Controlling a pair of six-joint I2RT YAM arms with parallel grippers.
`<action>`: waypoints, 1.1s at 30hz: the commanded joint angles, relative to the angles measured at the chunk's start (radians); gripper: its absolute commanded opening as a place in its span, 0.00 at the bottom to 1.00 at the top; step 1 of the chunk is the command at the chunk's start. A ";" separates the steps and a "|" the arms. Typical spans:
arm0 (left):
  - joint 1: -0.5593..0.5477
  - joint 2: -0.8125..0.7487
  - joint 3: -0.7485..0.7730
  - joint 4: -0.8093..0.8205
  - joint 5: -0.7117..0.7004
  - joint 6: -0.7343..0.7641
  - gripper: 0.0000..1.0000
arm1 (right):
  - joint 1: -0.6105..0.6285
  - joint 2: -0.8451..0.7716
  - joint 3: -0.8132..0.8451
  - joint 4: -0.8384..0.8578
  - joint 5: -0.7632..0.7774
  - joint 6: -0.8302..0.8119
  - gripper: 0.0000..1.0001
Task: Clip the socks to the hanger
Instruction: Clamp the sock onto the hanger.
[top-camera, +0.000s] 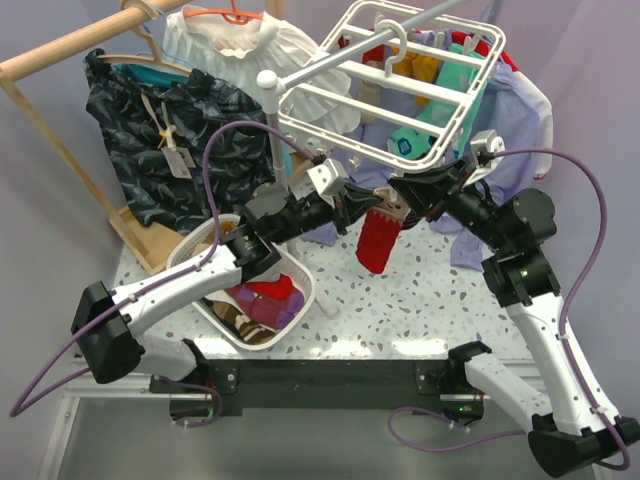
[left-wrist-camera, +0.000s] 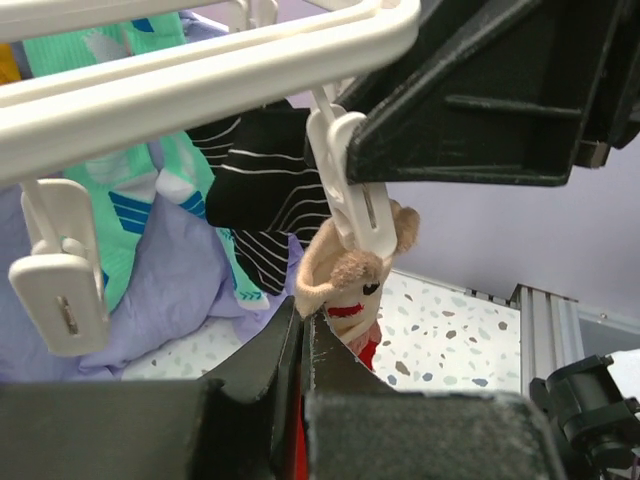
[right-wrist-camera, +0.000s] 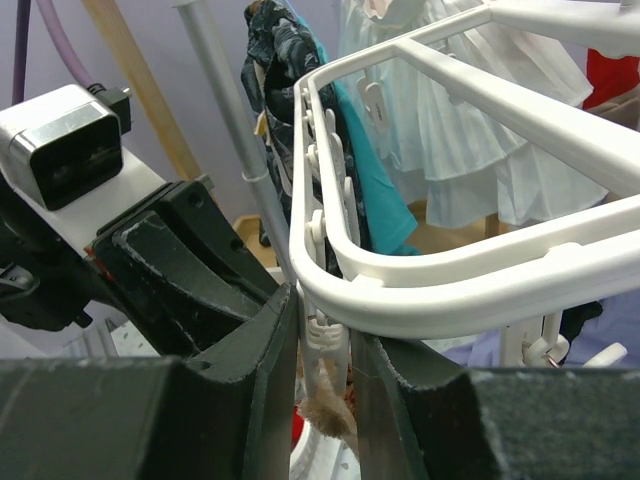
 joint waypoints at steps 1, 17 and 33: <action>0.012 0.011 0.068 0.008 0.004 -0.061 0.00 | 0.003 0.020 -0.005 -0.010 -0.059 -0.032 0.08; 0.015 0.045 0.102 -0.065 0.004 -0.098 0.00 | 0.003 0.014 -0.002 -0.001 -0.045 -0.025 0.08; 0.038 0.030 0.134 -0.088 0.056 -0.185 0.00 | 0.003 0.006 -0.016 -0.010 -0.043 -0.048 0.08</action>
